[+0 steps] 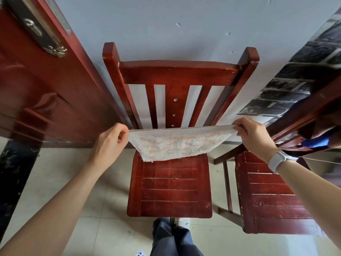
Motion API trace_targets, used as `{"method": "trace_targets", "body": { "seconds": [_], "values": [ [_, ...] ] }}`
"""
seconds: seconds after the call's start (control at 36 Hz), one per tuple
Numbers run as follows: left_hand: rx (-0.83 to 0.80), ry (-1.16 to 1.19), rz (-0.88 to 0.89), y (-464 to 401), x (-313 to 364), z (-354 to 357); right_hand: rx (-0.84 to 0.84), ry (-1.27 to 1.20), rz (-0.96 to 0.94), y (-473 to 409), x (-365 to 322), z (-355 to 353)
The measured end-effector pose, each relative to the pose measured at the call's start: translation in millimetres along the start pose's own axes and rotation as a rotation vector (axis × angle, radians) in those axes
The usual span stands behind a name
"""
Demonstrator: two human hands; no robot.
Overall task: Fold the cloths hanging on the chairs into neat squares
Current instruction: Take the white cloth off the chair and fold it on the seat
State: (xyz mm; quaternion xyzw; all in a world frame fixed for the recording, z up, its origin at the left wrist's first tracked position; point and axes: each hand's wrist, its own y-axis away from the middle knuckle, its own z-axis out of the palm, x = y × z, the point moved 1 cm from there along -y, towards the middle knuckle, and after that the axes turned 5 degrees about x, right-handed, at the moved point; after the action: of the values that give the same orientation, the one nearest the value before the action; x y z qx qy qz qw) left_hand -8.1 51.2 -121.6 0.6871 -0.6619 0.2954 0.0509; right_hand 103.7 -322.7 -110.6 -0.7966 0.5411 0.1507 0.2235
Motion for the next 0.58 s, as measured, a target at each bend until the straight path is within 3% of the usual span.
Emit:
{"method": "trace_targets", "body": {
  "seconds": [0.22, 0.58],
  "values": [
    [0.003, -0.043, -0.020, -8, -5, 11, -0.015, 0.054, 0.011, -3, -2, 10],
    [0.167, -0.140, 0.018, -2, -13, -1, 0.134, 0.006, -0.026, -2, -17, 5]
  ]
}}
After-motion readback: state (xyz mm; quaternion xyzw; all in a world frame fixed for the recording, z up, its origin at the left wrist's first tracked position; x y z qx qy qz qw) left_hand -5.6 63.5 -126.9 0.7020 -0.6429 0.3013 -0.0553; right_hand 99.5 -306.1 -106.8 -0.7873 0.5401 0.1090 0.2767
